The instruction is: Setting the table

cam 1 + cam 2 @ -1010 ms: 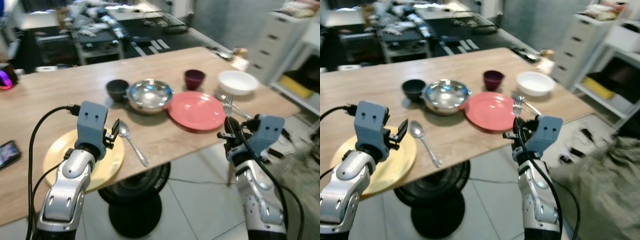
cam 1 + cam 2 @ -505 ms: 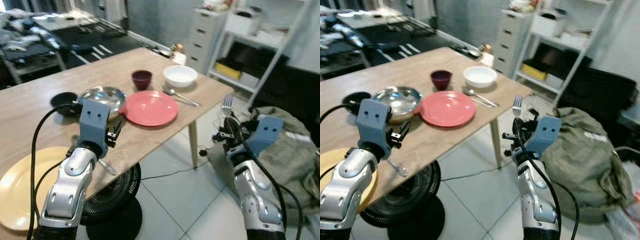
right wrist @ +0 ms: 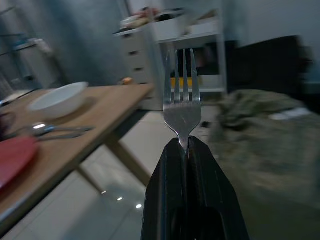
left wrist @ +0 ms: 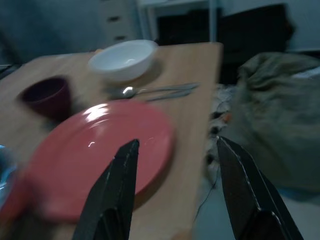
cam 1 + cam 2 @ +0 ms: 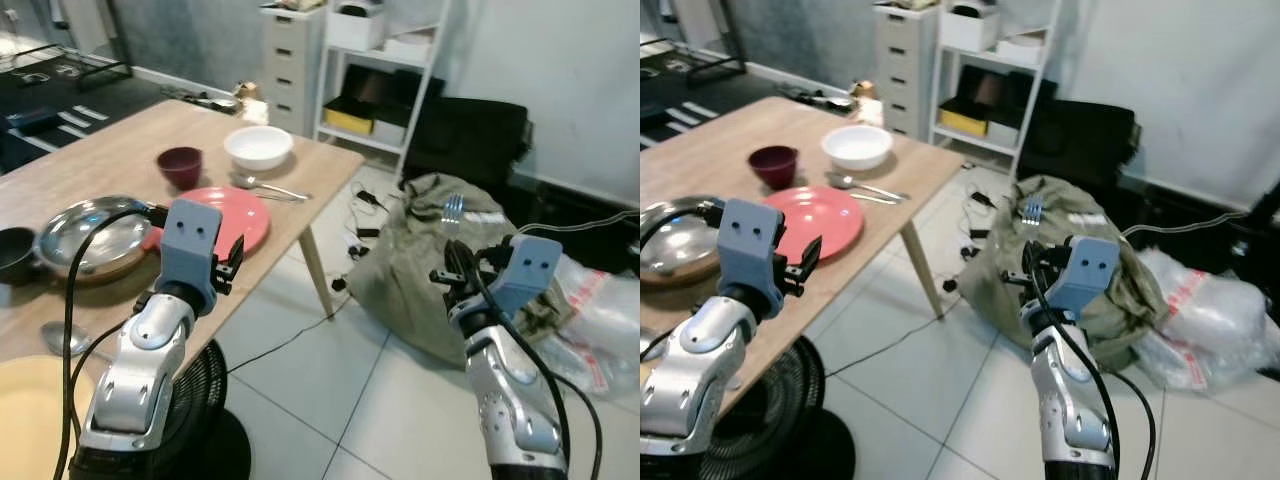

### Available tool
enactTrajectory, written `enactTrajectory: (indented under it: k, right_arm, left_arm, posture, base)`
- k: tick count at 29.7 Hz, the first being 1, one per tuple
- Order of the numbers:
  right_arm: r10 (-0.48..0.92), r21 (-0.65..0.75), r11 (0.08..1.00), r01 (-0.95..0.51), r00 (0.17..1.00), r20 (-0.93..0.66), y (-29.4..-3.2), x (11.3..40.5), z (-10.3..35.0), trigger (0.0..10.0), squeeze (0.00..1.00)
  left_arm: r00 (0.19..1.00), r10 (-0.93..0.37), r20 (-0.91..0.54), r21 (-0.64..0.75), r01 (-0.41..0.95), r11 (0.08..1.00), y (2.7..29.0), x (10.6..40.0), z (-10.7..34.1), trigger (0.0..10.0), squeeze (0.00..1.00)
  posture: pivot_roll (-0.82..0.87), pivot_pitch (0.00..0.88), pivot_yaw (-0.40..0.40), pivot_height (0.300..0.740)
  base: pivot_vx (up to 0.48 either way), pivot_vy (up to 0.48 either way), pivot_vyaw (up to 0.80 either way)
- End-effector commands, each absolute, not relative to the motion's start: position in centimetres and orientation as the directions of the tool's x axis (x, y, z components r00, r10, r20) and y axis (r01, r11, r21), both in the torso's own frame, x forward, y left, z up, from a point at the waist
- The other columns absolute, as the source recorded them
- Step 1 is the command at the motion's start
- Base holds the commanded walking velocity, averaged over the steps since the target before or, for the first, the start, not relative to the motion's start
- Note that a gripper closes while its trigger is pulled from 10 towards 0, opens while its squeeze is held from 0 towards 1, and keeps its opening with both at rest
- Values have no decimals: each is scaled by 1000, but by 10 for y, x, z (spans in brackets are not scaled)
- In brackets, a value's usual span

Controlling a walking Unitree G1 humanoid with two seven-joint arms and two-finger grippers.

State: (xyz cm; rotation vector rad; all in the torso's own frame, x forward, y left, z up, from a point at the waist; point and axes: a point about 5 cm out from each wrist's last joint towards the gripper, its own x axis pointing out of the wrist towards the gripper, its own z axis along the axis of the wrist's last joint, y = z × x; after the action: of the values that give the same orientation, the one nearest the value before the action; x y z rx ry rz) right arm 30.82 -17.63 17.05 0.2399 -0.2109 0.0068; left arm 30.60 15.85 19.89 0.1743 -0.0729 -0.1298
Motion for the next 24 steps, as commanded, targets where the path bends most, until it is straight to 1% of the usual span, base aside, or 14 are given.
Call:
enactTrajectory:
  k: [1, 24]
  right_arm:
    - [-32, 234, 972, -18, 977, 209, -180, 308, 170, 10000, 0]
    - [-39, 232, 973, -11, 977, 209, -180, 308, 170, 10000, 0]
  left_arm:
    - [989, -140, 52, 177, 128, 976, 159, 306, 196, 10000, 0]
    - [989, -135, 53, 167, 125, 978, 159, 309, 197, 10000, 0]
  posture:
    - [7, 8, 82, 740]
    - [9, 7, 85, 740]
  base:
    - [0, 0, -800]
    - [0, 0, -800]
